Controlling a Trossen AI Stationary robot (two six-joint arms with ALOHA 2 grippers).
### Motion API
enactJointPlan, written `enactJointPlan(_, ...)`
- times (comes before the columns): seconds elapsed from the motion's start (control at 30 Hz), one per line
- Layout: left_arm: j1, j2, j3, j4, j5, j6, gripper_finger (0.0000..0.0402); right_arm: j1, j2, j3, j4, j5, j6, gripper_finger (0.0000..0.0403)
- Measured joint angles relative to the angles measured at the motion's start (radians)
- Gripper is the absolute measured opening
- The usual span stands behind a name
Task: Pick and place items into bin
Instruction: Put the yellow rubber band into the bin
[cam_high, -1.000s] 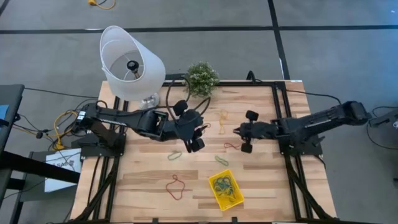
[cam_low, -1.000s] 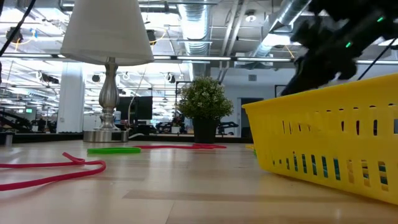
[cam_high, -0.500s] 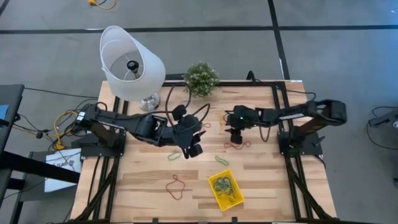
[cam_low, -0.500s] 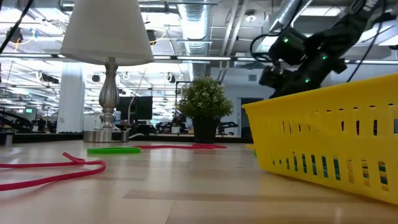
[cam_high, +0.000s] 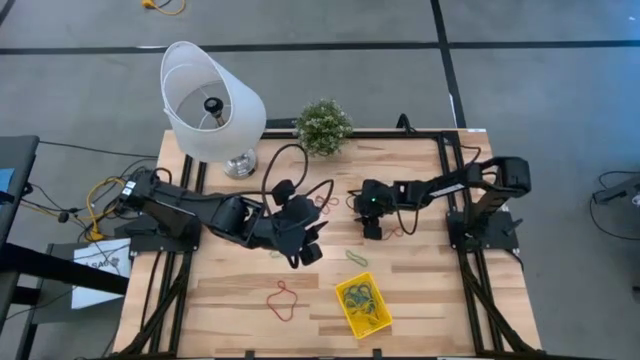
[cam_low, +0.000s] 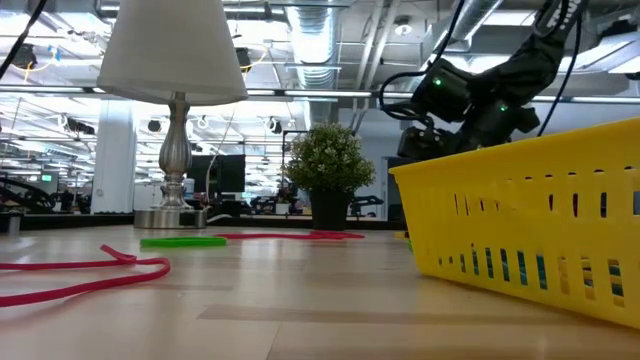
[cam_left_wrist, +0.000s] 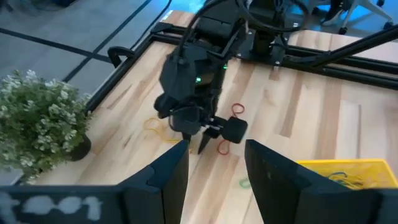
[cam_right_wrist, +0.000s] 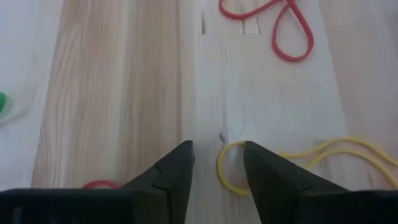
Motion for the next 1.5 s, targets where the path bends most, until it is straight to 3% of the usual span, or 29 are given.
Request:
enactJointPlan(0.13,-0.018,0.000,0.000,-0.001,0.000,-0.011,0.0148,-0.012,0.002,0.008,-0.004,-0.015,0.021,0.0119)
enactJointPlan(0.37,-0.038,0.000,0.000,0.000,-0.012,-0.035,0.0148,-0.056,0.036,0.014,-0.043,-0.061,0.088,0.0051)
enactJointPlan(0.53,-0.049,0.000,0.000,0.000,-0.021,-0.060,0.0148,-0.068,0.069,0.016,-0.007,-0.104,0.106,0.0030)
enactJointPlan(0.7,-0.056,0.000,0.000,0.000,-0.035,-0.077,0.0148,-0.046,0.031,0.005,0.009,-0.009,0.132,0.0004)
enactJointPlan(0.9,-0.056,0.000,0.000,0.000,-0.039,-0.107,0.0148,0.002,-0.069,-0.003,-0.036,0.054,0.208,0.0002)
enactJointPlan(1.13,-0.056,0.000,0.001,-0.045,-0.089,-0.161,0.0148,0.198,-0.310,0.001,-0.114,0.045,0.285,0.0001)
enactJointPlan(1.33,-0.056,0.000,0.001,-0.078,-0.089,-0.212,0.0148,0.479,-0.531,0.002,-0.147,0.039,0.430,0.0001)
enactJointPlan(1.5,-0.056,0.000,0.001,-0.070,-0.087,-0.217,0.0148,0.700,-0.591,0.003,-0.104,0.109,0.532,0.0000)
